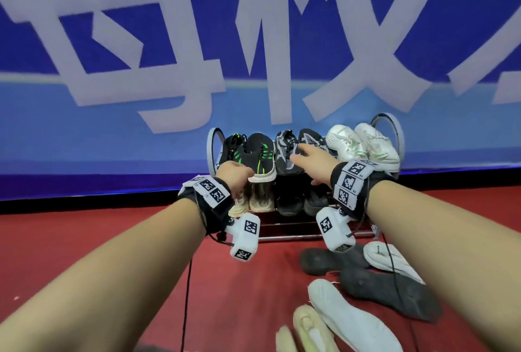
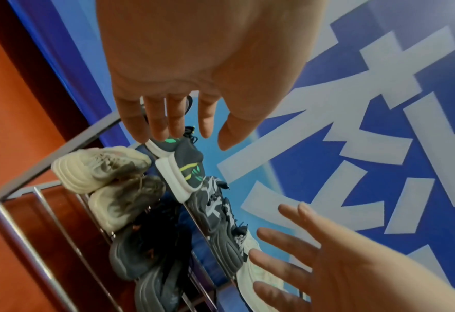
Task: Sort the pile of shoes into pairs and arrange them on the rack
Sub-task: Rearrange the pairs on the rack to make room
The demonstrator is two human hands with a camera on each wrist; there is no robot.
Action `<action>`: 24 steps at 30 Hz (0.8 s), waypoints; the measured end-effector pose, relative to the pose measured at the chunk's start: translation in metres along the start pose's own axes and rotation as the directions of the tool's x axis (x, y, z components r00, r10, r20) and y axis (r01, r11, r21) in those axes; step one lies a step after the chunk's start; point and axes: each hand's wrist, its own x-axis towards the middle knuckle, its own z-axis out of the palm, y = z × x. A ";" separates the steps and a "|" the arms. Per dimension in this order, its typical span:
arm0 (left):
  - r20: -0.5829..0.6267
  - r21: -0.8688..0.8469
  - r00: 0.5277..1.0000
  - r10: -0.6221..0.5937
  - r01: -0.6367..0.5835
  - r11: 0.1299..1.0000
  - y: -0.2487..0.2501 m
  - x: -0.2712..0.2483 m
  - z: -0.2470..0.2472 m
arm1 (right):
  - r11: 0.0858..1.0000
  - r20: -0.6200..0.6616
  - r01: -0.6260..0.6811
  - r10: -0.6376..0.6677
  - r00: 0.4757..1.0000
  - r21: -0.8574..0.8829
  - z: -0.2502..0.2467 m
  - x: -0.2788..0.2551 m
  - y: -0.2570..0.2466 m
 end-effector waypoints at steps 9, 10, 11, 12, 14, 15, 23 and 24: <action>-0.143 0.200 0.985 0.092 -0.062 0.978 -0.023 0.026 -0.029 | 0.994 0.057 0.105 -0.105 0.993 -0.003 0.038 0.027 -0.005; -0.145 0.233 0.984 0.108 -0.072 0.970 -0.024 0.031 -0.030 | 0.994 0.051 0.106 -0.105 0.993 -0.018 0.043 0.034 -0.001; -0.145 0.251 0.983 0.114 -0.074 0.965 -0.026 0.036 -0.030 | 0.994 0.050 0.101 -0.100 0.994 -0.031 0.047 0.040 0.001; -0.141 0.265 0.983 0.117 -0.076 0.961 -0.026 0.042 -0.030 | 0.994 0.052 0.098 -0.096 0.994 -0.043 0.049 0.046 0.001; -0.127 0.281 0.985 0.114 -0.074 0.957 -0.028 0.053 -0.029 | 0.992 0.059 0.102 -0.098 0.993 -0.079 0.053 0.058 0.002; -0.124 0.285 0.987 0.103 -0.064 0.957 -0.029 0.058 -0.028 | 0.989 0.059 0.108 -0.103 0.993 -0.096 0.055 0.063 0.003; -0.222 0.130 0.974 -0.046 0.077 0.988 -0.059 0.115 -0.017 | 0.904 0.084 0.241 -0.226 0.971 -0.354 0.093 0.105 0.019; -0.230 0.101 0.970 -0.073 0.099 0.990 -0.064 0.126 -0.016 | 0.888 0.086 0.257 -0.243 0.966 -0.382 0.096 0.109 0.018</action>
